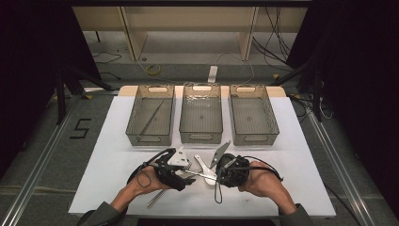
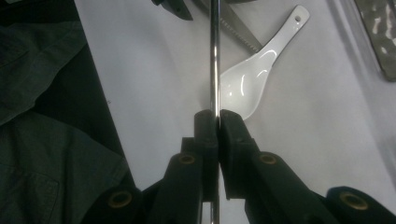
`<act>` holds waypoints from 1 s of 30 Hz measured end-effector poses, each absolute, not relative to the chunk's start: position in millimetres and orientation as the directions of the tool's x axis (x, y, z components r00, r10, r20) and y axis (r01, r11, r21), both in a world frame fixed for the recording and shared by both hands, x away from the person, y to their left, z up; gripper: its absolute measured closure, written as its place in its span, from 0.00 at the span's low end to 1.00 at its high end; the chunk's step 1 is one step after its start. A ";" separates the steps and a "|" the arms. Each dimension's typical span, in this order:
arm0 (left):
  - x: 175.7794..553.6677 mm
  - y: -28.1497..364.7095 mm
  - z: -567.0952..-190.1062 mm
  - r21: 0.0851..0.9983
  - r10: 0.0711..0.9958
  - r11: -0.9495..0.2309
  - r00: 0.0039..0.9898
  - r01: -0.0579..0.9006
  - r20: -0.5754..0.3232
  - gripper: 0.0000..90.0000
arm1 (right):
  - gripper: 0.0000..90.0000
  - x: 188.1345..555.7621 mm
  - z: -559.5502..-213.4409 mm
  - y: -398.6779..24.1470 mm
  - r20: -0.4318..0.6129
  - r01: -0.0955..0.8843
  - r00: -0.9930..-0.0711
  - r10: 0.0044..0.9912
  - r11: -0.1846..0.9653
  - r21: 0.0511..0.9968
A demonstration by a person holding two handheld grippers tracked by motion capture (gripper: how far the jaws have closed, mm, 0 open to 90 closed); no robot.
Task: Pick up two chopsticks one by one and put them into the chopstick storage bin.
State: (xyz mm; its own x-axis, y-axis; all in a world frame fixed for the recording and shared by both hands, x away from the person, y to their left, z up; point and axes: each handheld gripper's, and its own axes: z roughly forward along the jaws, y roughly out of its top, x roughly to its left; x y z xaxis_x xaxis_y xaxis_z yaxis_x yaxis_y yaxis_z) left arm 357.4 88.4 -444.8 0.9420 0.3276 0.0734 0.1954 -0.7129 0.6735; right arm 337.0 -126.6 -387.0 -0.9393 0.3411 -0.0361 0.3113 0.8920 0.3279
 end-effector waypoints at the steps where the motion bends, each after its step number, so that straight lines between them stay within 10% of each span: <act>1: 357.2 87.8 -444.9 0.668 0.318 -0.720 0.945 0.186 0.079 0.39 | 0.97 337.1 -387.7 -126.2 -0.043 0.302 -0.942 0.334 0.895 0.327; 15: 352.1 85.1 -444.7 0.644 0.216 -0.758 0.971 0.100 0.103 0.76 | 0.97 334.6 -386.3 -126.0 -0.017 0.268 -0.957 0.291 0.902 0.338; 30: 341.5 79.7 -447.9 0.598 0.050 -0.801 0.997 0.008 0.053 0.93 | 0.93 337.5 -388.0 -132.3 -0.015 0.240 -0.965 0.261 0.907 0.347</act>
State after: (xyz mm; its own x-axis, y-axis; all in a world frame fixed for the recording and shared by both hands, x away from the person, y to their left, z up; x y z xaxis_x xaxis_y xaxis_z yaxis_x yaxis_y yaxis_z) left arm 341.5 79.7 -447.9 0.9973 0.0500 0.0530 0.0084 -0.8013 0.5982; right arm 337.5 -132.3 -388.0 -0.9652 0.2610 -0.0155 0.2397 0.9068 0.3468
